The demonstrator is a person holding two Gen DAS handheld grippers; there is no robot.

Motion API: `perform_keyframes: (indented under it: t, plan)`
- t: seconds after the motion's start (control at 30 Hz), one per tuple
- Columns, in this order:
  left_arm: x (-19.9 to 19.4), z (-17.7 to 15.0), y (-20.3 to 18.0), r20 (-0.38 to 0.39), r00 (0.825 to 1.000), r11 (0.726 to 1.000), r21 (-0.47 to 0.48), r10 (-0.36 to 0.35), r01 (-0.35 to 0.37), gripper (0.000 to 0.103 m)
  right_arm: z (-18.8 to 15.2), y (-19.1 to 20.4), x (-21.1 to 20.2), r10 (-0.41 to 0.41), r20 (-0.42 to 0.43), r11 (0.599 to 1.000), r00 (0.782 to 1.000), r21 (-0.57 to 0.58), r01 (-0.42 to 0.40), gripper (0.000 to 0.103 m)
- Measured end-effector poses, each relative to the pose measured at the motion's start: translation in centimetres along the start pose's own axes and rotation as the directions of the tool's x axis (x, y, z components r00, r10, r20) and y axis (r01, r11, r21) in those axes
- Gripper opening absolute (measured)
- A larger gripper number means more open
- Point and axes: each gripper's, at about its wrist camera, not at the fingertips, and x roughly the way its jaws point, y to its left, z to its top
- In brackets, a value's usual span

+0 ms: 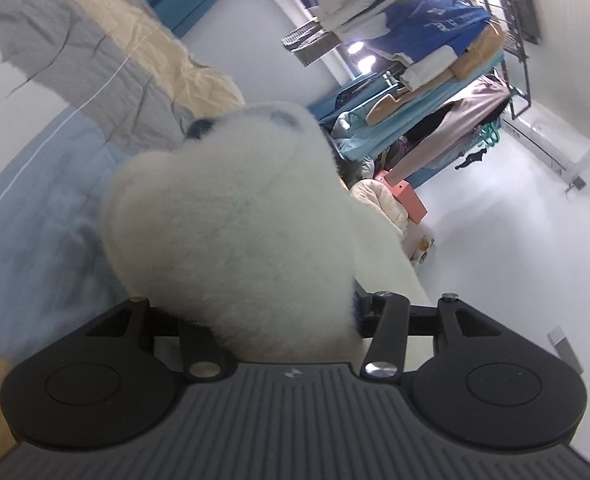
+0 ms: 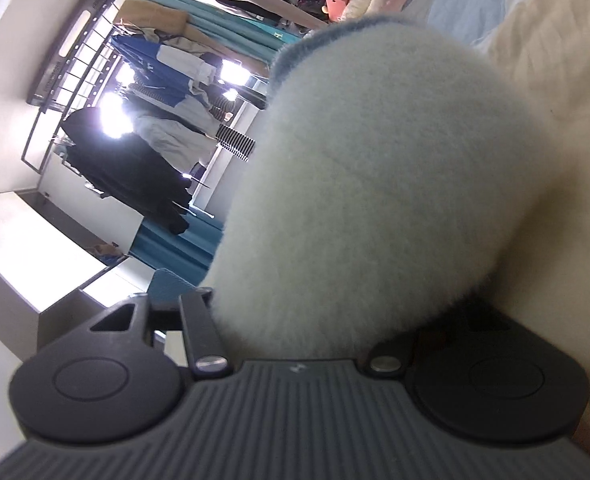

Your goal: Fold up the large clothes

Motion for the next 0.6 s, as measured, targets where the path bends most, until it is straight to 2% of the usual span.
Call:
perform_keyframes:
  t: [0.1,0.23,0.4,0.5,0.6]
  plan:
    - [-0.4,0.3,-0.5,-0.028,0.999,1.000,-0.003,0.023,-0.023,0.063,0.1,0.2,-0.5,-0.020,-0.030,0.999,0.999,0.027,0.021,0.062]
    - [-2.4,0.5,-1.6,-0.076,0.995,0.998,0.043,0.057,-0.054,0.074,-0.1,0.5,-1.9,-0.064,-0.074,0.995,0.995,0.068,0.069,0.064]
    - [-7.8,0.2,-2.9,-0.057,0.993,0.989,0.118,0.101,-0.094,0.074,-0.6,1.4,-6.0,-0.092,-0.105,0.991,0.990,0.090,0.102,0.067]
    - [-10.7,0.5,-5.7,-0.040,0.992,0.971,0.216,0.116,-0.104,0.074,-0.8,3.2,-8.9,-0.107,-0.097,0.993,0.989,0.037,0.111,0.067]
    - [-13.2,0.8,-9.6,-0.050,0.989,0.938,0.327,0.138,-0.114,0.074,-0.5,6.0,-11.7,-0.091,-0.060,0.996,0.994,-0.027,0.089,0.067]
